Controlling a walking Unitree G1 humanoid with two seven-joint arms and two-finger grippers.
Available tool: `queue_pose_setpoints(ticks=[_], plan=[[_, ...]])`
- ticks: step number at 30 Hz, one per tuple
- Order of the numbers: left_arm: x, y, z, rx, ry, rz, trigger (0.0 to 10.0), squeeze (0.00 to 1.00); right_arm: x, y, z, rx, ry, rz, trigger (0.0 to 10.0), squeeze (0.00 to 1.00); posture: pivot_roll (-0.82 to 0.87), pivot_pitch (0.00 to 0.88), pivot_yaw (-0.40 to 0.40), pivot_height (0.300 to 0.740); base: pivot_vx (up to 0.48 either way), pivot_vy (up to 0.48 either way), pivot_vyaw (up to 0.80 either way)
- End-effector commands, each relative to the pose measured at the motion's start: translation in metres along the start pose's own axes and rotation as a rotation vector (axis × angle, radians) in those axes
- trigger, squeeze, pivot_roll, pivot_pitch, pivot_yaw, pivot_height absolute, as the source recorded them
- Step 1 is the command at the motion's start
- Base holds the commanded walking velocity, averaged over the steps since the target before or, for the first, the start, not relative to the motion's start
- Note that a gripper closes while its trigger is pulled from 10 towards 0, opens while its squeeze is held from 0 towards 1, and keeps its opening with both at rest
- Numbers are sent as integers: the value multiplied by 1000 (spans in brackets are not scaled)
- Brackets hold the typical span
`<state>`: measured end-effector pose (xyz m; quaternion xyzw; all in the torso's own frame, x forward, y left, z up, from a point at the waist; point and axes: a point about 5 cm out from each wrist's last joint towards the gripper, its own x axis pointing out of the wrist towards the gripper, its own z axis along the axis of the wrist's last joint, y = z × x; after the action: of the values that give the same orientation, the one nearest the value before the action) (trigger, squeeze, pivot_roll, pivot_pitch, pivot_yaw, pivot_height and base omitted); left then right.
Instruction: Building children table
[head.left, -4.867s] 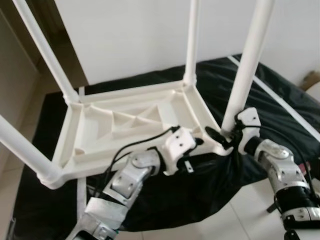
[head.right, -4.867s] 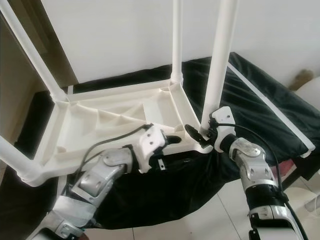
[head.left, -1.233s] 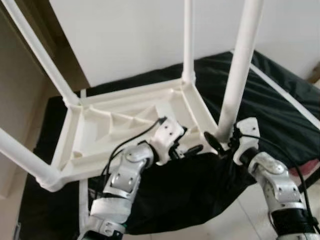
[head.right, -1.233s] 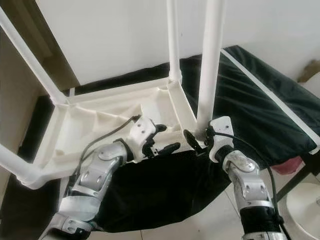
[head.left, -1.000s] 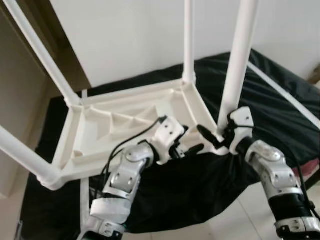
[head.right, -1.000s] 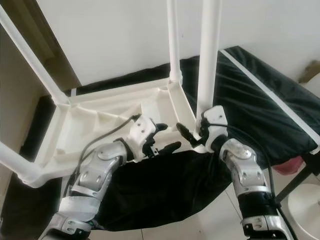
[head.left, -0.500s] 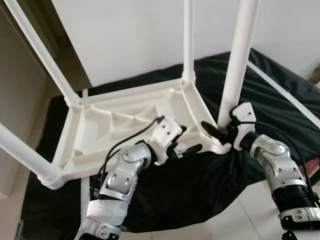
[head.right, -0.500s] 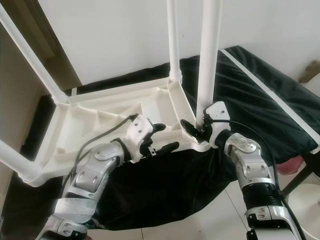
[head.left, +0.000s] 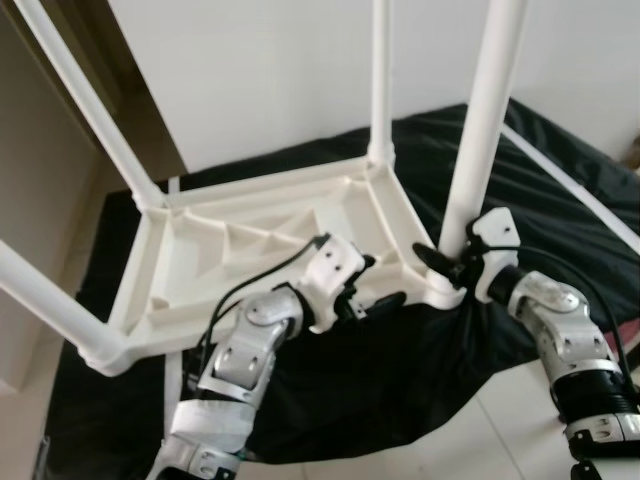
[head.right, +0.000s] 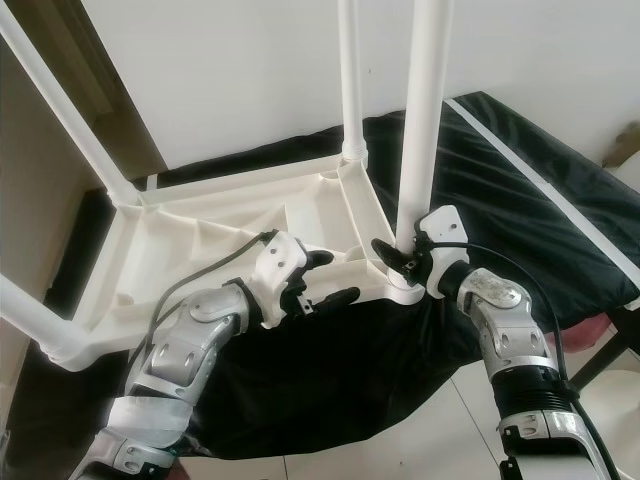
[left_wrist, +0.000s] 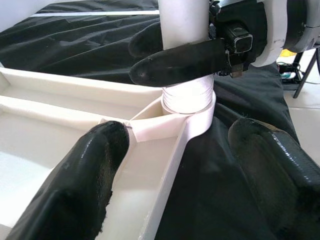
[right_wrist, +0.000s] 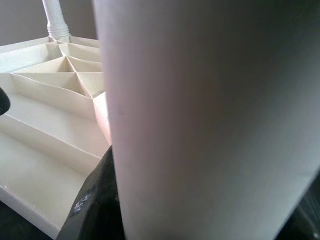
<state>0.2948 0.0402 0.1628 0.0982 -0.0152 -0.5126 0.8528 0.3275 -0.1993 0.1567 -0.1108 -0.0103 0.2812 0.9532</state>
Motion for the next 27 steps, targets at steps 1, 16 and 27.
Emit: queue_pose_setpoints(ticks=[1,16,27], plan=[[-1,0,2,11,3,-19,10000,0,0,4,-14,28,72,-21,10000,0,-42,0,135,740,0,0,0],[-1,-6,-1,-6,5,-34,10000,0,13,27,-20,97,116,-268,10000,0,-54,0,132,740,0,0,0],[0,-10,-4,-21,7,-47,10000,0,4,40,-22,185,144,-612,10000,0,-58,6,114,740,0,0,0]])
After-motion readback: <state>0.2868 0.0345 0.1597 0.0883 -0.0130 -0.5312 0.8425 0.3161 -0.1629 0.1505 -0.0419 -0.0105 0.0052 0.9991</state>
